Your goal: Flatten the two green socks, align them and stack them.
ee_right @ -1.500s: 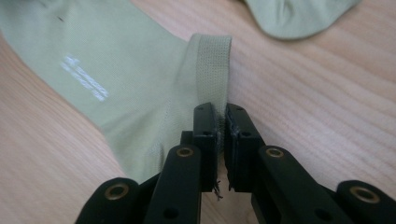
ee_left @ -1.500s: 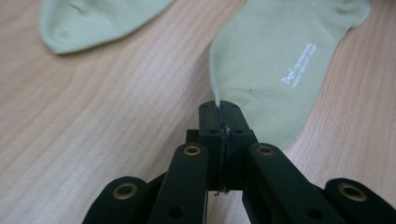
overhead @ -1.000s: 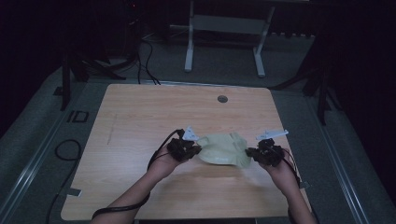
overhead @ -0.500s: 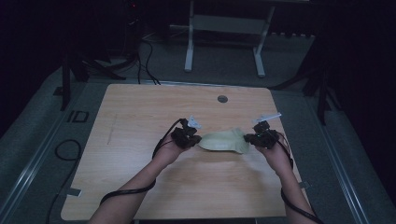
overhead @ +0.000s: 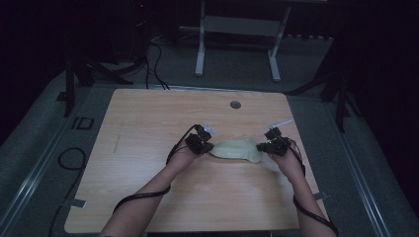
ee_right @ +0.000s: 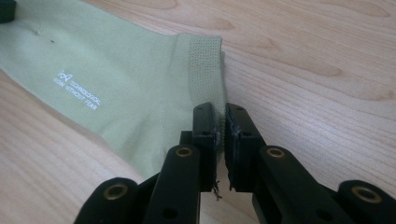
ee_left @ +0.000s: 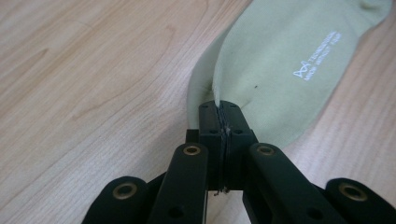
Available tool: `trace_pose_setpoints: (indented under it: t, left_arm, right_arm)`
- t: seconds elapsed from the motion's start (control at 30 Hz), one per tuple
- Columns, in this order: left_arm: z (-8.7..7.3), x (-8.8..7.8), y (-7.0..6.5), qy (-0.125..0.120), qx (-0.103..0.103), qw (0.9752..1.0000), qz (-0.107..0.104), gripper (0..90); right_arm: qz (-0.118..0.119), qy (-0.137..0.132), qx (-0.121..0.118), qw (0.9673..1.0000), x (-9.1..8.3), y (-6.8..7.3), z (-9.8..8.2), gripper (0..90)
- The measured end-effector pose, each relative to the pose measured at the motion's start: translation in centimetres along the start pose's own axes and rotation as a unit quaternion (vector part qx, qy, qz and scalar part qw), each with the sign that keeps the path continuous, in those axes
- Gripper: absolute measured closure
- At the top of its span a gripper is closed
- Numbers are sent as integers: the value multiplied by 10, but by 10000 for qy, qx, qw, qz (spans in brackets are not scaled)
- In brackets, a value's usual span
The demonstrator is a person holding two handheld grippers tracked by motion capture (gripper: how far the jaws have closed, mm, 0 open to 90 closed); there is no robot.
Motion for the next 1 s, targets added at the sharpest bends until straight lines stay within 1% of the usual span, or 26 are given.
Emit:
trace_pose_setpoints:
  t: [0.03, 0.13, 0.17, 0.23, 0.3, 0.37, 0.4, 0.43, 0.47, 0.5, 0.57, 0.6, 0.63, 0.67, 0.7, 0.77, 0.8, 0.87, 0.9, 0.93, 0.97, 1.0]
  left_arm:
    - [0, 3, 0, -16, -59, 10000, -20, 884]
    - [0, 3, 0, -16, -59, 10000, -20, 883]
    - [-2, 8, 0, 37, -63, 10000, -26, 881]
    - [-3, 9, 0, 55, -63, 10000, -19, 878]
    - [-4, 12, 0, 66, -111, 9999, -7, 873]
    - [-4, 12, 1, 79, -153, 9999, -11, 814]
    - [-3, 12, 2, 64, -172, 9998, 7, 741]
    - [-3, 11, 2, 18, -187, 9998, 46, 674]
    - [-2, 10, 2, -81, -223, 9997, -3, 647]
    - [-1, 8, 1, -133, -216, 9997, -32, 605]
    - [-1, 6, 2, -160, -213, 9996, 63, 537]
    - [-1, 4, 2, -162, -226, 9996, 78, 491]
    - [-1, 2, 3, -194, -290, 9993, 102, 490]
    - [-1, 1, 3, -221, -332, 9992, 88, 459]
    - [-1, -1, 4, -240, -402, 9989, 80, 421]
    - [-2, -6, 4, -374, -517, 9980, 39, 372]
    - [-3, -8, 3, -440, -547, 9975, 75, 329]
    - [-4, -10, 1, -485, -531, 9974, 58, 238]
    - [-5, -11, 0, -522, -529, 9972, 87, 206]
    - [-5, -13, -1, -563, -507, 9971, 109, 178]
    - [-6, -14, -2, -573, -477, 9971, 130, 158]
    - [-7, -15, -4, -585, -452, 9971, 169, 158]
  right_arm:
    - [21, 2, 43, 10000, 3, -2, -1, 831]
    - [2, 28, 42, 10000, 5, -3, -1, 829]
    - [3, 46, 87, 10000, 9, -5, -1, 823]
    - [34, 60, 97, 9999, 12, -6, -2, 813]
    - [30, 90, 102, 9999, 13, -6, -3, 803]
    - [39, 142, 109, 9998, 16, -6, -4, 722]
    - [63, 154, 94, 9998, 17, -6, -5, 682]
    - [79, 145, 64, 9998, 17, -5, -5, 650]
    - [66, 141, 27, 9999, 16, -4, -5, 625]
    - [42, 137, 0, 9999, 15, -3, -5, 603]
    - [79, 113, -49, 9999, 13, -1, -5, 551]
    - [71, 97, -63, 9999, 12, 0, -5, 521]
    - [74, 61, -72, 9999, 10, 1, -4, 490]
    - [95, 4, -87, 9999, 8, 2, -4, 451]
    - [125, -29, -82, 9999, 7, 3, -4, 436]
    - [168, -166, -90, 9997, 4, 6, -4, 367]
    - [189, -258, -123, 9994, 2, 7, -4, 342]
    - [245, -398, -96, 9989, 0, 11, -6, 275]
    - [306, -370, -87, 9988, 0, 11, -7, 223]
    - [366, -286, -36, 9989, 0, 12, -8, 180]
    - [387, -296, -14, 9988, 1, 13, -9, 191]
    - [401, -385, -12, 9985, 0, 13, -10, 192]
Point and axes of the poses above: each handheld gripper's, and its own axes: x roughly forward along the jaws, z roughly out of its top, y roughly to its left, the point moved 5 cm from there along x, roughly forward along the jaws, and after that the axes turned 7 degrees about z, right-handed, at the moved point
